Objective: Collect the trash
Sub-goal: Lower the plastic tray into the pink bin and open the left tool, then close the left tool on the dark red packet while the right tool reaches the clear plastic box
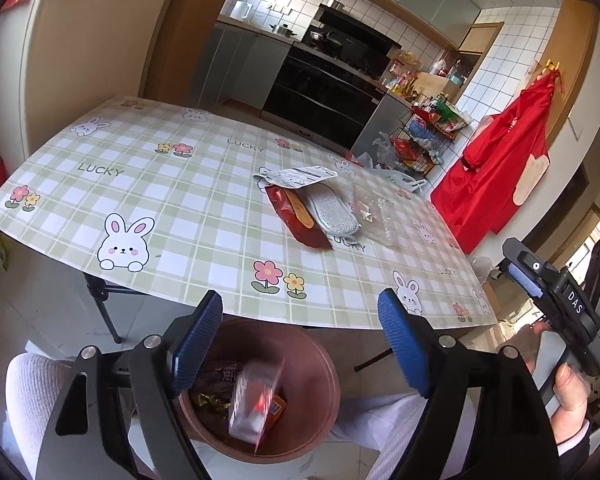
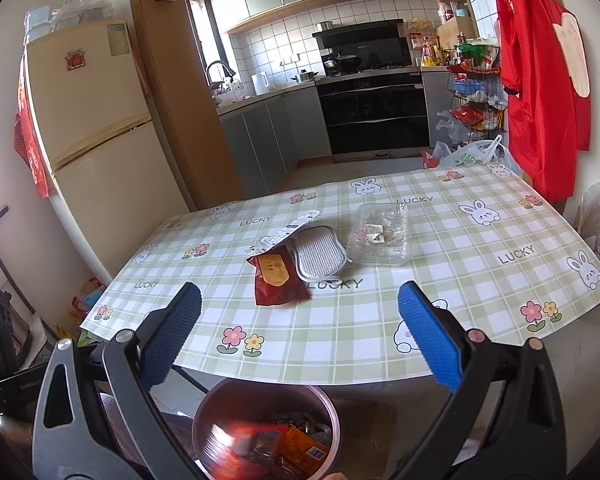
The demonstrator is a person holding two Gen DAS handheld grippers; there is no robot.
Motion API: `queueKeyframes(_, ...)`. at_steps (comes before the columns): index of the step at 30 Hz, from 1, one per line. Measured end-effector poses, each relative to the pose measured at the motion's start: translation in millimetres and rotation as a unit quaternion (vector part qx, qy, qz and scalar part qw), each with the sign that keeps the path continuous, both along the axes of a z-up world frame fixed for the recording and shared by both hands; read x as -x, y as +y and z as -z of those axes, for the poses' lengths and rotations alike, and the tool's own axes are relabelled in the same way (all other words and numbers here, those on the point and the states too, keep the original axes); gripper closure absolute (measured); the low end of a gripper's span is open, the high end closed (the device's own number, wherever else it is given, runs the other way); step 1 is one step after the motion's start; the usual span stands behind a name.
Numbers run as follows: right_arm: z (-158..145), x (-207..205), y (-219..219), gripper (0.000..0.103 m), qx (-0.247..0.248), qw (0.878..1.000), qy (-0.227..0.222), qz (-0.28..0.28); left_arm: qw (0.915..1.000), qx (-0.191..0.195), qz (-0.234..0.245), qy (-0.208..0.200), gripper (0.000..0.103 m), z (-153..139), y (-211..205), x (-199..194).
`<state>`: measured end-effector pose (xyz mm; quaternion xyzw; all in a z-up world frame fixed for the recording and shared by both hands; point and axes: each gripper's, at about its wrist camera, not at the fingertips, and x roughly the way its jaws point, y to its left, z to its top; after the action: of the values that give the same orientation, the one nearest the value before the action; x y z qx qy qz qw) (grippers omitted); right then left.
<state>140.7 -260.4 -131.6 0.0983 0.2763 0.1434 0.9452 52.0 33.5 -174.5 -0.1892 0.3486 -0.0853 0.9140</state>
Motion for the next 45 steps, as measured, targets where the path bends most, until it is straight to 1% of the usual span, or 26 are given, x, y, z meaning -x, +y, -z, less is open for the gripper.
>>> queueKeyframes(1, 1, -1, 0, 0.006, 0.0, 1.0, 0.002, 0.0, 1.0, 0.0, -0.002, 0.001, 0.021, 0, 1, 0)
queueKeyframes(7, 5, -2, 4, 0.006, 0.006, 1.0, 0.008, 0.0, 0.9999, -0.005, -0.013, 0.008, 0.016, 3, 5, -1)
queueKeyframes(12, 11, -5, 5, 0.006, 0.013, 1.0, 0.016, 0.004, 0.9996, -0.006, -0.021, 0.019, 0.013, 8, 8, -2)
queueKeyframes(15, 18, -10, 4, 0.006, 0.01, 1.0, 0.028, 0.009, 0.9993, -0.012, -0.024, 0.027, 0.012, 14, 9, -4)
queueKeyframes(17, 24, -16, 2, 0.006, 0.016, 0.999, 0.037, 0.017, 0.999, -0.025, -0.021, 0.029, 0.012, 15, 7, -6)
queueKeyframes(22, 35, -31, -4, 0.006, 0.044, 0.997, 0.051, 0.038, 0.9967, -0.078, -0.011, 0.019, 0.012, 16, 4, -25)
queueKeyframes(25, 41, -44, -8, 0.006, 0.045, 0.996, 0.059, 0.038, 0.9954, -0.094, 0.001, 0.018, 0.012, 17, 0, -44)
queueKeyframes(27, 44, -52, -11, 0.006, 0.048, 0.996, 0.061, 0.039, 0.9951, -0.095, 0.013, 0.022, 0.012, 19, -4, -58)
queueKeyframes(30, 50, -67, -12, 0.006, 0.055, 0.996, 0.06, 0.034, 0.9957, -0.081, 0.03, 0.035, 0.012, 25, -10, -85)
queueKeyframes(33, 59, -87, -14, 0.006, 0.069, 0.995, 0.069, 0.03, 0.9963, -0.062, 0.036, 0.049, 0.012, 34, -19, -115)
queueKeyframes(37, 71, -113, -22, 0.006, 0.071, 0.994, 0.076, 0.032, 0.9963, -0.033, 0.04, 0.069, 0.013, 53, -34, -163)
queueKeyframes(38, 74, -119, -24, 0.006, 0.072, 0.994, 0.08, 0.033, 0.9961, -0.026, 0.039, 0.074, 0.015, 58, -37, -176)
queueKeyframes(40, 81, -133, -28, 0.006, 0.07, 0.993, 0.089, 0.031, 0.9953, -0.007, 0.035, 0.09, 0.023, 71, -40, -202)
queueKeyframes(43, 90, -149, -33, 0.006, 0.078, 0.991, 0.098, 0.042, 0.9922, 0.036, 0.026, 0.117, 0.032, 91, -42, -239)
queueKeyframes(45, 97, -162, -36, 0.006, 0.073, 0.99, 0.112, 0.036, 0.9908, 0.057, 0.018, 0.122, 0.035, 100, -42, -258)
